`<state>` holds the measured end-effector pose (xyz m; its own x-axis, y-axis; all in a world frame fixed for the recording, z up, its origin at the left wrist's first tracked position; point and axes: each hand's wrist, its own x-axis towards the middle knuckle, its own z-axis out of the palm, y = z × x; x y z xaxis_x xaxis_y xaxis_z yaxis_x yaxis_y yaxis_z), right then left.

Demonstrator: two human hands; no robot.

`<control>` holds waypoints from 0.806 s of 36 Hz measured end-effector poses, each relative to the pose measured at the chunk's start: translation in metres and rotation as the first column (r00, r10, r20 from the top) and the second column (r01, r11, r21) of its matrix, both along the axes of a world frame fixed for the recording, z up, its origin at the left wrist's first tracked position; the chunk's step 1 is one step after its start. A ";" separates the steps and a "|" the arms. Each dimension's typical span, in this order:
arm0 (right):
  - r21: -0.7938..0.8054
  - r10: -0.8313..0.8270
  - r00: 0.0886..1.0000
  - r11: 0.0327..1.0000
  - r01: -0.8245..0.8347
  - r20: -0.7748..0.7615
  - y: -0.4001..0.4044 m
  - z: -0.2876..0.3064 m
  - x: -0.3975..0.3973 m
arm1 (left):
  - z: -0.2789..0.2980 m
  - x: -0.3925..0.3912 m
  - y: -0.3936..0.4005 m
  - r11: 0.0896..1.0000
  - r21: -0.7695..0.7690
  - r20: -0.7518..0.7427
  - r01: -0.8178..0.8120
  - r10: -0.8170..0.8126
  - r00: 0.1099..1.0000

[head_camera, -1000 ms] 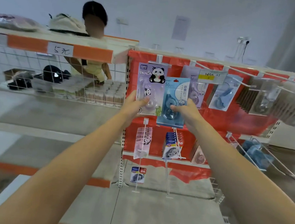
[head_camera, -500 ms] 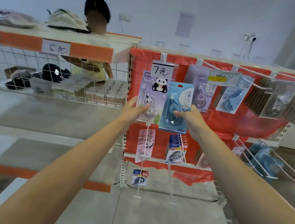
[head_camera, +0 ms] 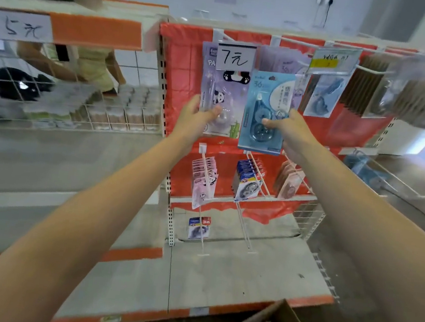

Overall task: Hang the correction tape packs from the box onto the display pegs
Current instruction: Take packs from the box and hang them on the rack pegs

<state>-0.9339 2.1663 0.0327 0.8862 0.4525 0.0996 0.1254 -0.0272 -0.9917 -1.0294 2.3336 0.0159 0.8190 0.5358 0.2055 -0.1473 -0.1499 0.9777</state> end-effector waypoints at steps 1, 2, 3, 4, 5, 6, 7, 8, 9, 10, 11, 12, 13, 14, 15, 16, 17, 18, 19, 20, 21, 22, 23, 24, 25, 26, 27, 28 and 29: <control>0.002 -0.002 1.000 1.000 0.002 0.001 0.000 0.000 -0.001 | -0.001 0.000 0.000 1.000 0.014 0.008 -0.003 0.003 1.000; 0.009 -0.006 1.000 1.000 0.006 0.000 0.000 0.000 -0.002 | -0.001 0.000 0.000 0.999 0.040 0.007 -0.001 0.001 1.000; 0.014 -0.015 1.000 1.000 0.016 -0.003 0.000 -0.001 -0.003 | -0.002 0.000 0.000 0.998 0.064 0.003 0.008 -0.008 1.000; 0.018 -0.028 1.000 0.999 0.028 -0.003 0.000 -0.001 -0.003 | -0.003 0.000 0.001 0.996 0.089 -0.002 0.019 -0.019 1.000; 0.015 -0.043 0.999 0.999 0.043 -0.002 0.000 -0.002 -0.003 | -0.003 0.000 0.002 0.994 0.108 -0.005 0.030 -0.030 1.000; 0.014 -0.051 0.999 0.999 0.051 -0.001 0.001 -0.002 -0.003 | -0.003 0.000 0.004 0.992 0.124 -0.012 0.035 -0.034 0.999; 0.010 -0.061 0.998 0.998 0.061 -0.004 0.002 -0.002 -0.003 | -0.003 0.000 0.006 0.991 0.132 -0.018 0.034 -0.032 0.999; 0.011 -0.073 0.997 0.997 0.073 -0.011 0.002 -0.002 -0.003 | -0.002 0.001 0.008 0.989 0.144 -0.025 0.027 -0.023 0.999; 0.012 -0.085 0.996 0.996 0.085 -0.016 0.002 -0.002 -0.004 | -0.001 0.001 0.011 0.989 0.146 -0.035 0.027 -0.022 0.999; 0.013 -0.093 0.996 0.996 0.093 -0.018 0.003 -0.001 -0.005 | 0.000 0.001 0.012 0.989 0.147 -0.047 0.028 -0.021 0.999; 0.012 -0.097 0.995 0.995 0.097 -0.014 0.003 0.000 -0.007 | 0.002 0.001 0.014 0.989 0.147 -0.056 0.027 -0.019 0.998; 0.011 -0.099 0.995 0.995 0.099 -0.006 0.003 0.000 -0.008 | 0.004 0.002 0.014 0.988 0.152 -0.066 0.025 -0.015 0.998; 0.006 -0.105 0.994 0.994 0.105 0.002 0.003 0.001 -0.010 | 0.006 0.003 0.016 0.987 0.158 -0.072 0.023 -0.012 0.997; 0.003 -0.109 0.994 0.994 0.109 0.011 0.003 0.003 -0.011 | 0.008 0.004 0.017 0.986 0.163 -0.076 0.018 -0.005 0.997; -0.004 -0.119 0.993 0.993 0.119 0.016 0.003 0.003 -0.012 | 0.009 0.007 0.019 0.986 0.164 -0.079 0.012 0.001 0.997; -0.007 -0.130 0.991 0.992 0.130 0.015 0.003 0.004 -0.012 | 0.010 0.011 0.021 0.987 0.161 -0.086 0.008 0.006 0.996; -0.014 -0.147 0.989 0.989 0.147 0.013 0.004 0.005 -0.013 | 0.012 0.015 0.024 0.988 0.153 -0.091 0.003 0.011 0.996; -0.017 -0.168 0.986 0.986 0.168 0.009 0.004 0.005 -0.013 | 0.013 0.020 0.027 0.989 0.148 -0.099 -0.006 0.021 0.995; -0.022 -0.190 0.982 0.982 0.190 0.003 0.004 0.005 -0.014 | 0.014 0.023 0.030 0.989 0.149 -0.117 -0.018 0.036 0.992; -0.024 -0.207 0.978 0.978 0.207 0.002 0.004 0.005 -0.014 | 0.014 0.028 0.033 0.986 0.159 -0.141 -0.040 0.063 0.988; -0.026 -0.220 0.975 0.975 0.220 0.004 0.004 0.005 -0.015 | 0.015 0.032 0.037 0.984 0.168 -0.168 -0.064 0.093 0.981; -0.026 -0.231 0.973 0.973 0.231 0.012 0.003 0.004 -0.017 | 0.015 0.036 0.040 0.980 0.180 -0.190 -0.086 0.120 0.974; -0.025 -0.242 0.970 0.970 0.242 0.018 0.002 0.005 -0.019 | 0.016 0.040 0.042 0.976 0.192 -0.214 -0.101 0.142 0.966; -0.021 -0.250 0.968 0.968 0.251 0.026 0.001 0.004 -0.020 | 0.015 0.045 0.044 0.973 0.202 -0.233 -0.113 0.160 0.959; -0.021 -0.260 0.965 0.965 0.261 0.033 0.000 0.004 -0.022 | 0.016 0.048 0.045 0.971 0.208 -0.254 -0.120 0.172 0.952; -0.021 -0.263 0.964 0.964 0.264 0.042 -0.001 0.004 -0.023 | 0.017 0.052 0.045 0.968 0.214 -0.263 -0.129 0.185 0.947; -0.023 -0.267 0.963 0.963 0.268 0.049 -0.003 0.003 -0.024 | 0.018 0.054 0.045 0.967 0.214 -0.272 -0.136 0.192 0.943; -0.024 -0.272 0.961 0.962 0.273 0.051 -0.004 0.002 -0.024 | 0.018 0.058 0.046 0.967 0.213 -0.275 -0.142 0.199 0.941; -0.027 -0.278 0.959 0.960 0.279 0.050 -0.005 0.002 -0.025 | 0.019 0.060 0.046 0.968 0.208 -0.287 -0.144 0.201 0.937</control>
<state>-0.9590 2.1609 0.0351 0.9725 0.1922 0.1319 0.1532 -0.1005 -0.9831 -0.9695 2.3795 0.0347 0.7558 0.6512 0.0685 0.1959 -0.3247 0.9253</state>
